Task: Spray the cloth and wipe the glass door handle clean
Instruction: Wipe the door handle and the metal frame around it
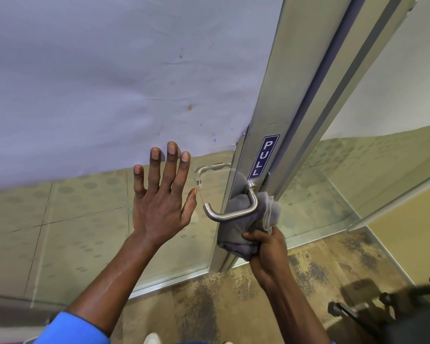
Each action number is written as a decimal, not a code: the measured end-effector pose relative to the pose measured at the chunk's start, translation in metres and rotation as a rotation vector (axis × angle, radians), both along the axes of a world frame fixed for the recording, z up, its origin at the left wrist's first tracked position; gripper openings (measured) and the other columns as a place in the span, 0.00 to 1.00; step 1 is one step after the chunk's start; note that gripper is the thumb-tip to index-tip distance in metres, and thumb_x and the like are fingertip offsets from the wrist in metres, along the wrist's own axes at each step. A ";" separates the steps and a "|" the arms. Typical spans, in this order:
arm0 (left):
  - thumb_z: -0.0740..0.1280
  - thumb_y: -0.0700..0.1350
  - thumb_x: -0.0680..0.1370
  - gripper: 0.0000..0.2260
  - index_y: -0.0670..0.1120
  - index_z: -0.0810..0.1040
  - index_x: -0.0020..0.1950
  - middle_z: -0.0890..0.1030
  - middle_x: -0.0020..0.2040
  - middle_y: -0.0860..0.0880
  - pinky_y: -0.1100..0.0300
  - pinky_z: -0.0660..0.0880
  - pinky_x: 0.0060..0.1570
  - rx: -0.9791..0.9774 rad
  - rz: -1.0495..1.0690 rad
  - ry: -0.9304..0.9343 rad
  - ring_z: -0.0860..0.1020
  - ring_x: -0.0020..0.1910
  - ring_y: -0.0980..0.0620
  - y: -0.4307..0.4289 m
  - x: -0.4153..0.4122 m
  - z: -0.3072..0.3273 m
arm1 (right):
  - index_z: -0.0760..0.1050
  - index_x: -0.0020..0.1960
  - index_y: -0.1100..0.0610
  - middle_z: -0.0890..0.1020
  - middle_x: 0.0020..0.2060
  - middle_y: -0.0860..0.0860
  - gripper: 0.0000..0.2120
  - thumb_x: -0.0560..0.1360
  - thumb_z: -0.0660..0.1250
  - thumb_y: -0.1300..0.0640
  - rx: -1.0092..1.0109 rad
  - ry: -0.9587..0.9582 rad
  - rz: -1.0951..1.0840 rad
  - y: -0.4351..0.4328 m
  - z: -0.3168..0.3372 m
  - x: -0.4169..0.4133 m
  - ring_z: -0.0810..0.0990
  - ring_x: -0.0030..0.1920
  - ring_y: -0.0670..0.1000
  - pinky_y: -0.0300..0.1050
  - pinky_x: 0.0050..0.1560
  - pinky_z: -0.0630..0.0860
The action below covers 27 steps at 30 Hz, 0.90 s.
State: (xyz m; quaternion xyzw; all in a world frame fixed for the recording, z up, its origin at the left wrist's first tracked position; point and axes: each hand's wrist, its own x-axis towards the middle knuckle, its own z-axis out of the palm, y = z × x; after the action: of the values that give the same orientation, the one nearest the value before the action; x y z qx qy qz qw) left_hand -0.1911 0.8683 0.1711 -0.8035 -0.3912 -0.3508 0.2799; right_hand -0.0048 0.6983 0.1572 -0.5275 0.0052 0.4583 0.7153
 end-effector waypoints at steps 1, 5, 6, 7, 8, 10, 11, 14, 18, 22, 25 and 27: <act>0.66 0.61 0.86 0.47 0.46 0.41 0.94 0.35 0.94 0.44 0.42 0.28 0.89 -0.002 -0.002 0.000 0.33 0.93 0.42 0.000 0.000 0.000 | 0.80 0.60 0.60 0.87 0.50 0.57 0.26 0.70 0.62 0.82 -0.042 -0.109 0.003 -0.001 0.001 0.004 0.83 0.61 0.71 0.77 0.59 0.83; 0.65 0.61 0.86 0.47 0.46 0.41 0.94 0.35 0.94 0.45 0.42 0.28 0.89 0.000 -0.004 -0.001 0.33 0.93 0.42 0.000 0.000 0.000 | 0.71 0.75 0.41 0.85 0.57 0.43 0.41 0.75 0.64 0.79 -0.210 -0.671 0.125 -0.004 0.007 0.003 0.84 0.64 0.58 0.49 0.48 0.88; 0.65 0.61 0.86 0.46 0.46 0.41 0.94 0.35 0.94 0.45 0.42 0.28 0.89 -0.001 -0.002 -0.004 0.33 0.93 0.42 -0.001 0.000 0.000 | 0.66 0.80 0.39 0.84 0.63 0.43 0.42 0.77 0.66 0.76 -0.270 -0.868 0.167 -0.003 0.010 0.000 0.83 0.65 0.57 0.50 0.50 0.87; 0.65 0.61 0.86 0.46 0.46 0.41 0.94 0.35 0.94 0.45 0.42 0.28 0.89 -0.002 -0.003 -0.007 0.33 0.93 0.42 -0.001 0.000 0.000 | 0.61 0.84 0.41 0.82 0.69 0.47 0.44 0.78 0.68 0.74 -0.353 -1.077 0.208 -0.003 0.012 -0.004 0.81 0.67 0.59 0.56 0.55 0.86; 0.65 0.61 0.86 0.46 0.46 0.41 0.94 0.35 0.94 0.45 0.42 0.28 0.89 -0.001 -0.003 -0.009 0.33 0.93 0.42 -0.001 0.000 0.000 | 0.55 0.87 0.43 0.78 0.75 0.52 0.47 0.78 0.69 0.73 -0.456 -1.269 0.256 -0.003 0.014 -0.007 0.79 0.69 0.61 0.61 0.61 0.83; 0.65 0.61 0.86 0.46 0.46 0.41 0.94 0.35 0.94 0.45 0.42 0.28 0.89 0.001 -0.003 -0.010 0.33 0.93 0.42 0.000 0.001 -0.001 | 0.48 0.89 0.44 0.68 0.83 0.53 0.53 0.75 0.69 0.72 -0.649 -1.490 0.359 -0.006 0.016 -0.012 0.72 0.73 0.60 0.61 0.66 0.75; 0.64 0.61 0.86 0.46 0.46 0.41 0.94 0.35 0.94 0.45 0.42 0.28 0.89 0.001 -0.002 -0.010 0.33 0.93 0.42 0.001 0.001 -0.001 | 0.45 0.89 0.44 0.63 0.86 0.53 0.54 0.74 0.69 0.71 -0.710 -1.535 0.396 -0.007 0.017 -0.014 0.69 0.76 0.60 0.60 0.69 0.73; 0.64 0.61 0.86 0.46 0.47 0.41 0.94 0.35 0.94 0.45 0.42 0.28 0.89 -0.006 -0.006 -0.017 0.33 0.93 0.42 0.001 0.001 -0.002 | 0.47 0.89 0.44 0.56 0.88 0.57 0.51 0.74 0.65 0.70 -0.786 -1.669 0.435 -0.012 0.024 -0.025 0.64 0.82 0.63 0.62 0.70 0.71; 0.64 0.60 0.86 0.45 0.47 0.41 0.94 0.35 0.94 0.45 0.43 0.27 0.88 -0.027 -0.018 -0.028 0.32 0.93 0.43 0.001 0.002 -0.002 | 0.66 0.85 0.50 0.68 0.84 0.60 0.35 0.78 0.61 0.61 -0.667 -1.925 0.350 -0.014 0.026 -0.053 0.73 0.79 0.69 0.67 0.66 0.79; 0.67 0.59 0.84 0.48 0.47 0.42 0.94 0.34 0.93 0.46 0.43 0.27 0.88 -0.040 -0.023 -0.037 0.31 0.92 0.43 0.000 0.001 -0.001 | 0.63 0.86 0.50 0.66 0.85 0.59 0.33 0.81 0.58 0.53 -0.590 -2.093 0.416 -0.015 0.009 -0.072 0.69 0.81 0.68 0.70 0.74 0.73; 0.68 0.58 0.83 0.49 0.47 0.41 0.94 0.33 0.93 0.46 0.44 0.26 0.88 -0.048 -0.033 -0.035 0.31 0.92 0.43 -0.002 0.000 0.001 | 0.59 0.87 0.49 0.62 0.86 0.59 0.35 0.80 0.63 0.53 -0.535 -2.140 0.388 -0.017 -0.002 -0.065 0.67 0.83 0.67 0.69 0.78 0.69; 0.68 0.58 0.83 0.49 0.47 0.40 0.94 0.33 0.93 0.46 0.44 0.26 0.88 -0.051 -0.032 -0.029 0.30 0.92 0.43 -0.002 0.000 0.002 | 0.60 0.87 0.48 0.63 0.86 0.57 0.37 0.80 0.67 0.54 -0.500 -2.123 0.310 -0.019 -0.005 -0.053 0.68 0.83 0.67 0.66 0.74 0.70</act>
State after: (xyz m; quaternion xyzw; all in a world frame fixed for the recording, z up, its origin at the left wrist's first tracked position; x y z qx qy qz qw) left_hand -0.1909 0.8666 0.1729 -0.8114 -0.3909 -0.3569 0.2480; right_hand -0.0580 0.6795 0.1518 -0.7780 -0.5859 -0.1572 0.1636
